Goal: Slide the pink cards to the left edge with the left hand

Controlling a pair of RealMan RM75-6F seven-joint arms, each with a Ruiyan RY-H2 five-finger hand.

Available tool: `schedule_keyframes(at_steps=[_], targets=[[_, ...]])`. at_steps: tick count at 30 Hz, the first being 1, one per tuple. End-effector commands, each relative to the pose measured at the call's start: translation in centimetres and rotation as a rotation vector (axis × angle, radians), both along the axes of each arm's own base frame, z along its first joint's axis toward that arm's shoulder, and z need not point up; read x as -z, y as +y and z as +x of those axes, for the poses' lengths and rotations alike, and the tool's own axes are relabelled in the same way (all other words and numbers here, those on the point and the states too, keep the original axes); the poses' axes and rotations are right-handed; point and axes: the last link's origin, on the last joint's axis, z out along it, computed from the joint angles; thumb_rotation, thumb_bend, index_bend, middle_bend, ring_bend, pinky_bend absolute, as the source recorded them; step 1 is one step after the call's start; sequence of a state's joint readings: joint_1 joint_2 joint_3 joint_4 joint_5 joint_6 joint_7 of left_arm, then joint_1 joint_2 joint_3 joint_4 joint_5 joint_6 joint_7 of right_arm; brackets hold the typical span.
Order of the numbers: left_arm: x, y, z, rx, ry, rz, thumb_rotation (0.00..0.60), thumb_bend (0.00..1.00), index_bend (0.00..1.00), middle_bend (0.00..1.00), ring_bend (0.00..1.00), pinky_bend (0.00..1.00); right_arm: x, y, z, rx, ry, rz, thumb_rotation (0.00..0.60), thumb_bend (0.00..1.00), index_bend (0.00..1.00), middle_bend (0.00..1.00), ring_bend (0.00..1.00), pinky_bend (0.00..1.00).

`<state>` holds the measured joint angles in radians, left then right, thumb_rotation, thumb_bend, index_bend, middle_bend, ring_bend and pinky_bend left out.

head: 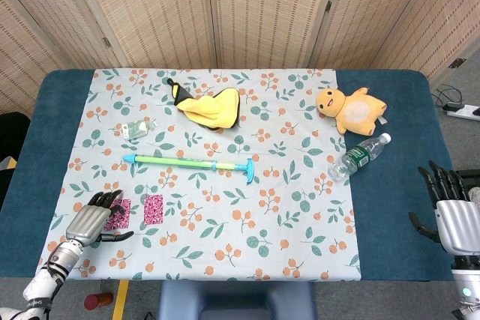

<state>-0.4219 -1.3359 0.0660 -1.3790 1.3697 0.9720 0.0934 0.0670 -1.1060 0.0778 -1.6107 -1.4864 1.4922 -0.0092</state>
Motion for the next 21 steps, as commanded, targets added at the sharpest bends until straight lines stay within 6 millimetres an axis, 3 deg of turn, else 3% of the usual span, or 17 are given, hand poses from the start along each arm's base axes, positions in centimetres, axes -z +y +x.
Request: schedule_keyframes(at_steps=[1,21], targets=[[-0.1,-0.1,-0.2,-0.005,0.005,0.002,0.122,0.12,0.34,0.00,0.00,0.00,0.0,0.0,0.0,0.000,0.000,-0.001,0.600,0.33,0.00,0.00,0.00,0.00],[-1.2,-0.5,-1.4,-0.045,0.039,0.017,0.124,0.12,0.34,0.00,0.00,0.00,0.0,-0.1,0.2,-0.009,0.000,-0.002,0.600,0.33,0.00,0.00,0.00,0.00]])
